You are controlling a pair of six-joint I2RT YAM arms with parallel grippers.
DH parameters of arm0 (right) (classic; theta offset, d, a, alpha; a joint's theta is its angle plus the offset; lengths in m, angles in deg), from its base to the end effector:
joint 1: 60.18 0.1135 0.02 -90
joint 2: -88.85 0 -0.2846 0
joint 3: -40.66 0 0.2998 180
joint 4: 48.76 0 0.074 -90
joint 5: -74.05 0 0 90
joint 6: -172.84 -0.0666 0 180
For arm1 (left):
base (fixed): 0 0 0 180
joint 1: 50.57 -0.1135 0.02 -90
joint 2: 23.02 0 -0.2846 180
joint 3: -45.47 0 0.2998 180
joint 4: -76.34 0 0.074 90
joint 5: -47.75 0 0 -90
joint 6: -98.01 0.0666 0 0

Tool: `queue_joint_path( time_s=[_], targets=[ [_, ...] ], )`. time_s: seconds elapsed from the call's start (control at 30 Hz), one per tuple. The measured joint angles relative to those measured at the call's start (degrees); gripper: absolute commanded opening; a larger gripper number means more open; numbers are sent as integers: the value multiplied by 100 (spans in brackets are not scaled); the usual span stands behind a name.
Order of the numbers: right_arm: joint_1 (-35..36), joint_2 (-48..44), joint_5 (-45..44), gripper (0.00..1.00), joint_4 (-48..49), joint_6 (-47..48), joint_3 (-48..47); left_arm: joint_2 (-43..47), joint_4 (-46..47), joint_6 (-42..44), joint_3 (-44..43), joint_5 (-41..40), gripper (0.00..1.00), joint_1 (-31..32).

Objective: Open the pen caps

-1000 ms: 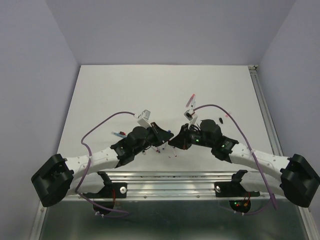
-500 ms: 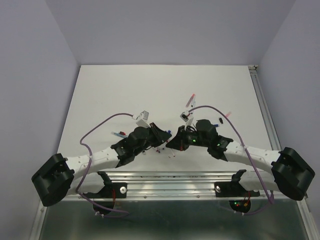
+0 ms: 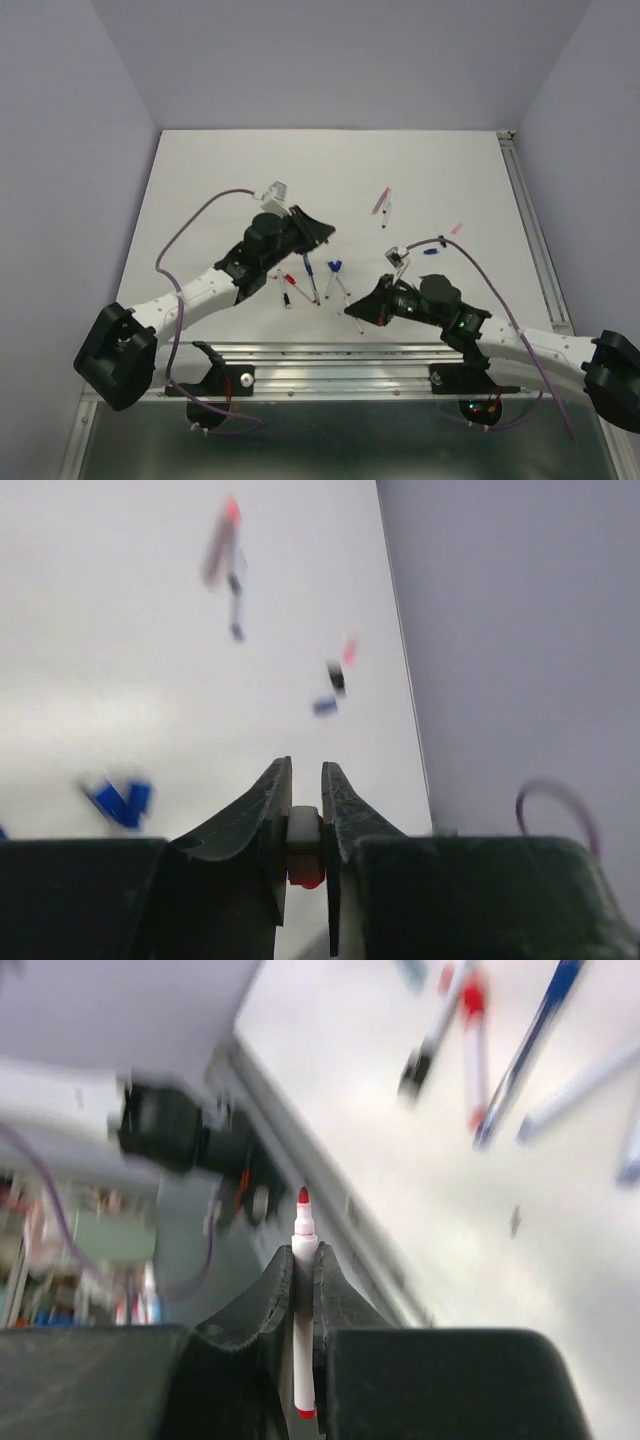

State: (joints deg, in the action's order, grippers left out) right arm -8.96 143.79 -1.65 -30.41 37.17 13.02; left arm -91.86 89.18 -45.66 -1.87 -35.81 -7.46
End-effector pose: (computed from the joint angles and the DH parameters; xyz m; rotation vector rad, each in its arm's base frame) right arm 0.1499 0.2128 0.1874 -0.3028 1.9348 1.4076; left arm 0.2393 -0.2342 0.2479 -0.0841 1.9159 -1.3021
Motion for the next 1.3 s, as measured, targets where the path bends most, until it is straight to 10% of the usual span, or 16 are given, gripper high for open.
queue_joint_path(
  time_s=[0.13,0.4,1.3],
  targets=[
    [396,-876,422,1,-944,-208,629,-13,380,258,-437,-1137,0,-1270],
    [393,-1137,-13,1,-2070,-229,503,-72,466,385,-426,-1204,0,-1515],
    [-1847,5248,-2977,12,-3917,1834,-4913,1427,-730,686,1182,-426,0,-994]
  ],
)
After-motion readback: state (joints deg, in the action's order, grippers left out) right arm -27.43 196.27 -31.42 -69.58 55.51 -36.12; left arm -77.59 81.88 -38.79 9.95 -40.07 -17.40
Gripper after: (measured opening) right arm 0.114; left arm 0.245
